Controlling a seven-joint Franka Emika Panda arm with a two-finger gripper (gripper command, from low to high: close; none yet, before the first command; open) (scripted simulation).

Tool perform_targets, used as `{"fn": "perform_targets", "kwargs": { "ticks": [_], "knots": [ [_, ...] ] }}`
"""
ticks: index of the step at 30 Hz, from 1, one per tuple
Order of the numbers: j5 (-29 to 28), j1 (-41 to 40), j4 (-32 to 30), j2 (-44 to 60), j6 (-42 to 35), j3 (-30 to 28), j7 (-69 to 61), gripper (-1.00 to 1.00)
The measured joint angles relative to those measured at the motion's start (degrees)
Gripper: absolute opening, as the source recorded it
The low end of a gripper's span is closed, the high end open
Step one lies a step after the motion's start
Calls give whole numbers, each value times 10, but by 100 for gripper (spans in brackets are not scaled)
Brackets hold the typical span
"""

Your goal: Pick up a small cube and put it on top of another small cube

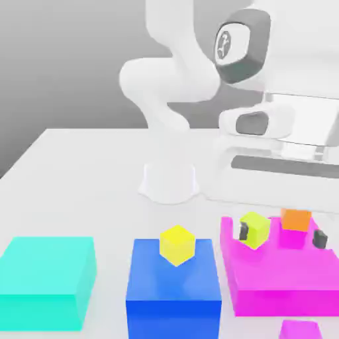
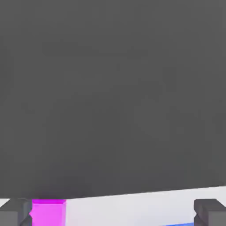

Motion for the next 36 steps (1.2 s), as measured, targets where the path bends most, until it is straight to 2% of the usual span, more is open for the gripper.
{"fn": "perform_targets", "kwargs": {
  "ticks": [8, 12, 13, 19, 24, 36],
  "knots": [
    [15, 35, 16, 148, 43, 14, 49, 0],
    [-13, 61, 34, 230, 99, -13, 75, 0],
    [-18, 66, 36, 243, 109, -19, 79, -100],
    [-20, 68, 38, 249, 114, -22, 81, -100],
    [19, 43, 17, 169, 55, 9, 54, -100],
    [89, -25, -128, -57, -30, -19, 40, -100]
  ]
}}
